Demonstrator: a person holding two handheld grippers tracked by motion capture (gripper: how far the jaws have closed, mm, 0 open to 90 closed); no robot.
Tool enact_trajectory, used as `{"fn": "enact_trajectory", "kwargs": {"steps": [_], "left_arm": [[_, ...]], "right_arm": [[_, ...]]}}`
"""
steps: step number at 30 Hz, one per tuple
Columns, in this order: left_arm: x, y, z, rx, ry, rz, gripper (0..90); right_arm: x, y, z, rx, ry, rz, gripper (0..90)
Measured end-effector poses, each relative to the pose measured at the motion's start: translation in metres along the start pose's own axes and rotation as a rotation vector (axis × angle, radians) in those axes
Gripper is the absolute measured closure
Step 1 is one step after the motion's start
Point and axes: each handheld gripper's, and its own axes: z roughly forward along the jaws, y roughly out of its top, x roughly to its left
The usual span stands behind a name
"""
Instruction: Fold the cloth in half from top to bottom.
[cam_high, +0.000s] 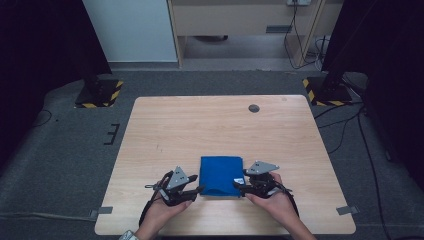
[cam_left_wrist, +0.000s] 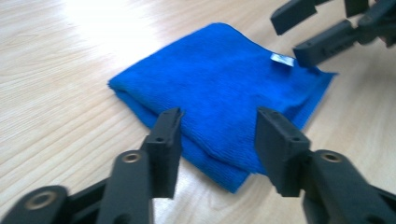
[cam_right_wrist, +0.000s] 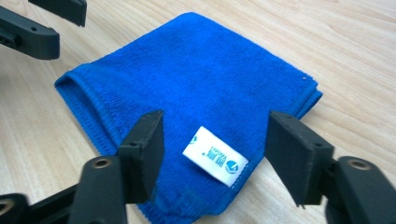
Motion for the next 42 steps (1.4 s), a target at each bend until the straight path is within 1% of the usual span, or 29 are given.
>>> {"fn": "enact_trajectory", "kwargs": {"steps": [3,4,7,9,11,13,15,20,23,24,27,31,35,39,42], "left_arm": [[0.005,0.003,0.001,0.007,0.027,0.004,41.9],[0.006,0.003,0.002,0.006,0.031,-0.003,38.3],[0.007,0.004,0.003,0.009,0.042,-0.006,31.8],[0.008,0.006,0.003,0.019,0.046,-0.01,26.8],[0.01,0.007,0.003,0.021,0.053,-0.018,23.2],[0.012,0.009,0.002,0.025,0.057,-0.03,18.9],[0.014,0.011,0.001,0.025,0.063,-0.035,16.6],[0.017,0.017,-0.001,0.034,0.058,-0.04,13.8],[0.018,0.024,-0.002,0.038,0.051,-0.025,11.3],[0.018,0.027,-0.003,0.038,0.048,-0.026,10.4],[0.02,0.035,-0.004,0.04,0.048,-0.019,9.0],[0.025,0.045,-0.005,0.047,0.044,-0.02,8.4],[0.033,0.051,-0.005,0.065,0.05,-0.019,8.1],[0.042,0.054,-0.006,0.075,0.061,-0.016,7.6],[0.05,0.055,-0.006,0.097,0.071,-0.014,7.5]], "right_arm": [[-0.002,0.002,0.002,-0.003,-0.013,0.013,30.4],[-0.003,0.003,0.003,-0.006,-0.018,0.015,28.6],[-0.004,0.005,0.004,-0.005,-0.027,0.018,23.4],[-0.004,0.006,0.005,-0.003,-0.027,0.018,19.6],[-0.005,0.008,0.006,0.006,-0.027,0.019,17.3],[-0.005,0.01,0.006,0.0,-0.035,0.02,15.2],[-0.006,0.013,0.006,-0.001,-0.037,0.033,12.5],[-0.009,0.019,0.006,-0.013,-0.043,0.021,9.9],[-0.012,0.027,0.003,-0.027,-0.046,0.026,9.3],[-0.013,0.03,0.003,-0.031,-0.048,0.018,9.2],[-0.015,0.04,-0.001,-0.041,-0.056,0.013,9.2],[-0.019,0.052,-0.008,-0.06,-0.067,0.013,8.7],[-0.028,0.061,-0.013,-0.075,-0.086,0.018,8.7],[-0.042,0.066,-0.017,-0.085,-0.105,0.046,8.6],[-0.051,0.067,-0.02,-0.091,-0.12,0.064,8.6]]}}
